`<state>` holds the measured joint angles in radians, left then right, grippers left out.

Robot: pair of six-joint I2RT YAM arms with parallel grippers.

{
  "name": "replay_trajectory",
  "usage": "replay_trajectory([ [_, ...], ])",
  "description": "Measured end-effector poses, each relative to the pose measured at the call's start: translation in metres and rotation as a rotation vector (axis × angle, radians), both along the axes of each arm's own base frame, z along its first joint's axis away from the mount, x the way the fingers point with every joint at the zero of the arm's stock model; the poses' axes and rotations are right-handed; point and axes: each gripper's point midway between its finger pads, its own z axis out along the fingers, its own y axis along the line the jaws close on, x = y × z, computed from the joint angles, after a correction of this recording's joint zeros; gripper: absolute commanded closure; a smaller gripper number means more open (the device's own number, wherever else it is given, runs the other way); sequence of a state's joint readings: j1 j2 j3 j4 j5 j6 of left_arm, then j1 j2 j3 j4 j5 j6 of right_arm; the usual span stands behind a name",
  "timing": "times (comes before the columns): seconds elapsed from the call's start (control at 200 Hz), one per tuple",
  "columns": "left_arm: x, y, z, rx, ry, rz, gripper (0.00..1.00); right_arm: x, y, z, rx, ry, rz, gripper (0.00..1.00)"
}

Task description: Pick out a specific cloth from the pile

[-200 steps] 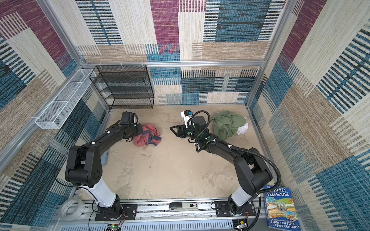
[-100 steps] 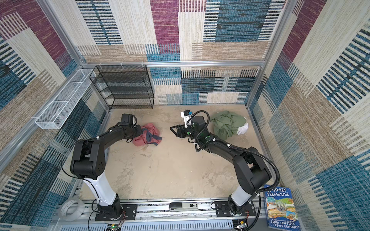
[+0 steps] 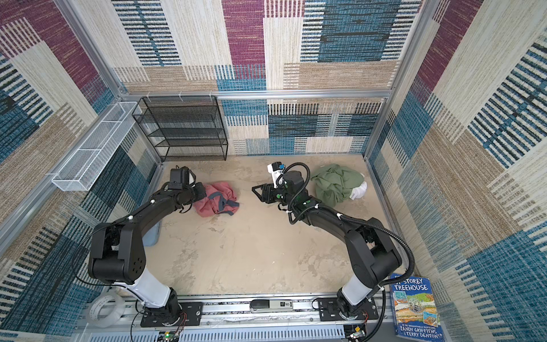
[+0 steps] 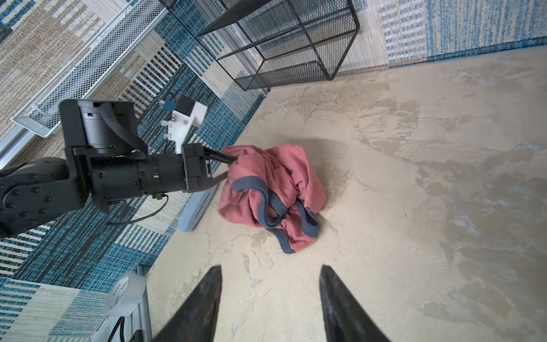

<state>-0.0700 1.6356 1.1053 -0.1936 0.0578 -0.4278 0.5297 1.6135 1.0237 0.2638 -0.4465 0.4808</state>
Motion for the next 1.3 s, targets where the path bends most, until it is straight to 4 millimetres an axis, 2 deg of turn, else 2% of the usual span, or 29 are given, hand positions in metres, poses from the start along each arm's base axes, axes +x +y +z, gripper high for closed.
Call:
replay_trajectory([
  [0.215,-0.008,0.002,0.031,-0.002,-0.069,0.008,0.61,-0.001,0.000,0.004,0.001,-0.009,0.004,0.44],
  [0.446,-0.026,0.008,0.064,0.016,-0.137,0.022,0.58,-0.004,-0.007,0.019,-0.026,-0.054,-0.012,0.41],
  [0.486,-0.029,0.008,0.069,0.017,-0.152,0.023,0.57,-0.003,-0.011,0.023,-0.040,-0.074,-0.029,0.38],
  [0.561,-0.038,0.012,0.077,0.035,-0.175,0.030,0.50,-0.002,-0.022,0.031,-0.065,-0.113,-0.064,0.20],
  [0.661,-0.054,0.017,0.077,0.070,-0.190,0.038,0.36,0.004,-0.053,0.033,-0.128,-0.165,-0.160,0.00],
  [0.721,-0.064,0.023,0.072,0.096,-0.188,0.053,0.31,0.009,-0.079,0.029,-0.177,-0.188,-0.236,0.00],
  [0.906,-0.082,0.039,0.041,0.188,-0.134,0.079,0.30,0.019,-0.158,0.007,-0.333,-0.224,-0.476,0.00],
  [1.107,-0.094,0.052,0.009,0.282,-0.097,0.092,0.29,0.005,-0.226,-0.020,-0.472,-0.278,-0.667,0.00],
  [1.212,-0.098,0.057,0.006,0.318,-0.118,0.096,0.28,-0.004,-0.255,-0.037,-0.514,-0.295,-0.755,0.00],
  [1.302,-0.098,0.061,0.006,0.353,-0.151,0.097,0.30,-0.010,-0.272,-0.051,-0.540,-0.306,-0.805,0.00],
])
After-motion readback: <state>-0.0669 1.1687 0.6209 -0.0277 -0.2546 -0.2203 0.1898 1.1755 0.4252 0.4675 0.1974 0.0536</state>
